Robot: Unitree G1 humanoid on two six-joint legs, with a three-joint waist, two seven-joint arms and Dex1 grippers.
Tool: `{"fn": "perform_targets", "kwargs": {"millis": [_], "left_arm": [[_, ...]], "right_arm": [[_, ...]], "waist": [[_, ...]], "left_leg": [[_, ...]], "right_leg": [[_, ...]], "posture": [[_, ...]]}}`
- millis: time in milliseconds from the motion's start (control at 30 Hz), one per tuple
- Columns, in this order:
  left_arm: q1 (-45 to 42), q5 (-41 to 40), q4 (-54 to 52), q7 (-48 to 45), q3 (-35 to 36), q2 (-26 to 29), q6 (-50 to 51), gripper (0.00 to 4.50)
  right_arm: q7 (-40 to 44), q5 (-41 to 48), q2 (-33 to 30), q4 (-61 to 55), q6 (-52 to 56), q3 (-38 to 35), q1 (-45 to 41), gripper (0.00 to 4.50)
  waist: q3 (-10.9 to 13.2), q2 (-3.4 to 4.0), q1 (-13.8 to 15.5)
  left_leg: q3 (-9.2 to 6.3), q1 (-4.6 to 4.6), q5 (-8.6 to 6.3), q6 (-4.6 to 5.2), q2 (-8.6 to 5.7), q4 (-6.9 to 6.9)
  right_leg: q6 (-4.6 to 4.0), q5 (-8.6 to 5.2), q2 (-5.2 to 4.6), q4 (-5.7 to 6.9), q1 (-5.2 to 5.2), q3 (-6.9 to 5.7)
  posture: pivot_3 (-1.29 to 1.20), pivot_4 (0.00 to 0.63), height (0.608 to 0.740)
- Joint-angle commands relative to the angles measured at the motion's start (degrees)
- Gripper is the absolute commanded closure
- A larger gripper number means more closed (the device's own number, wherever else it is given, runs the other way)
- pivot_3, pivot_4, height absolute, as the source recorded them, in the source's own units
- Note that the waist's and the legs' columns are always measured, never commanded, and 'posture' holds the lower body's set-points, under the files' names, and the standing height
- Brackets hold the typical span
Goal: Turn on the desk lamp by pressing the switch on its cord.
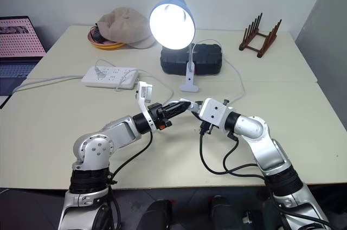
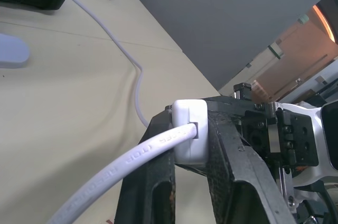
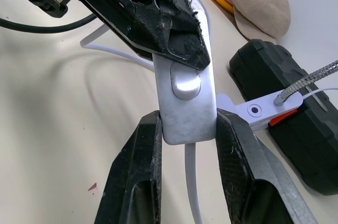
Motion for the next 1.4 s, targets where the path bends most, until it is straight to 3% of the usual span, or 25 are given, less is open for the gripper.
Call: {"fn": "perform_targets", "kwargs": {"millis": [33,200,300,500,600,767,833,900,1033,1233,1400], "left_arm": [[2.21,-3.49,-5.35,-1.08,1.11,1.83,2.62,2.8],[7.14,-7.12,-11.83,-2.37,3.32,8.33,6.62,1.82],[9.85,-5.39,-18.38,-6.62,8.21,21.9,6.95,1.25],[11.43,-1.55,-22.87,-17.61,10.86,39.88,2.54,0.13],[10.79,2.94,-21.73,-22.28,9.68,45.68,-1.99,0.05],[6.17,6.17,-18.8,-24.64,6.28,47.0,-5.2,0.05],[5.04,8.18,-17.66,-24.71,4.63,46.62,-6.33,0.0],[4.28,9.34,-16.69,-25.96,2.92,46.67,-7.24,0.0],[3.12,9.94,-14.7,-28.53,2.21,47.36,-7.72,0.0],[0.51,11.39,-10.13,-30.64,1.03,46.79,-7.98,0.0],[0.56,12.43,-6.82,-33.7,2.03,48.07,-8.6,0.0]], "right_arm": [[0.48,0.73,-0.45,-0.49,-1.48,-1.28,-1.25,3.42],[1.71,1.18,-1.04,3.27,-3.14,-1.69,-2.8,3.42],[4.29,0.63,-0.35,12.35,-6.49,0.39,-6.06,3.42],[11.07,-1.11,0.33,22.92,-9.04,5.62,-10.19,3.42],[15.88,-1.97,-0.33,26.75,-11.11,8.57,-12.28,3.42],[19.15,-2.85,-0.5,32.24,-14.0,9.46,-15.5,3.42],[19.69,-2.06,-0.39,32.97,-14.17,8.51,-16.21,2.74],[21.81,0.07,-2.26,30.96,-12.97,6.6,-15.88,2.47],[27.36,5.58,-7.86,22.14,-7.47,2.5,-12.95,1.38],[31.83,20.23,-15.0,6.39,14.01,-7.31,-9.93,0.04],[30.42,29.23,-20.9,-3.3,27.48,-15.01,-6.19,0.04]], "waist": [[0.0,0.0,-0.03],[0.01,0.0,-0.31],[0.09,-0.13,-0.98],[0.19,-0.19,-1.27],[0.23,-0.2,-1.32],[0.25,-0.22,-1.27],[0.25,-0.22,-1.33],[0.25,-0.22,-1.33],[0.26,-0.2,-0.77],[0.3,-0.14,-0.7],[0.3,-0.14,-0.74]], "left_leg": [[0.0,0.0,0.0,0.0,0.0,0.0],[-0.01,0.0,0.0,0.0,0.03,-0.11],[0.01,0.01,0.0,0.0,0.05,-0.1],[0.02,0.0,0.0,0.0,0.05,-0.13],[0.13,-0.06,-0.01,-0.02,0.02,-0.21],[0.13,-0.06,-0.02,-0.03,0.04,-0.32],[0.14,-0.05,-0.02,-0.02,0.05,-0.36],[0.14,-0.05,-0.02,-0.02,0.05,-0.38],[0.13,-0.12,-0.02,-0.02,0.03,-0.42],[0.13,-0.13,-0.02,-0.02,0.04,-0.48],[0.12,-0.11,-0.02,-0.01,0.06,-0.49]], "right_leg": [[0.0,0.0,0.0,-0.01,0.0,0.0],[-0.02,-0.01,0.0,0.0,-0.04,-0.02],[-0.24,-0.14,0.01,0.03,-0.08,0.0],[-0.32,-0.17,0.0,0.0,-0.15,-0.01],[-0.32,-0.18,-0.1,-0.13,-0.19,0.01],[-0.35,-0.23,-0.08,-0.11,-0.24,-0.03],[-0.35,-0.23,-0.06,-0.11,-0.24,-0.02],[-0.34,-0.22,-0.06,-0.09,-0.25,-0.02],[-0.21,-0.21,-0.07,-0.07,-0.28,-0.03],[-0.13,-0.23,-0.05,0.15,-0.43,-0.03],[-0.23,-0.3,-0.03,0.19,-0.46,-0.04]], "posture": [[0.0,0.15,0.74],[0.0,0.15,0.74],[0.0,0.15,0.74],[0.0,0.15,0.74],[0.0,0.15,0.74],[0.0,0.15,0.74],[0.0,0.15,0.74],[0.0,0.15,0.74],[0.0,0.15,0.74],[0.0,0.15,0.74],[0.0,0.15,0.74]]}}
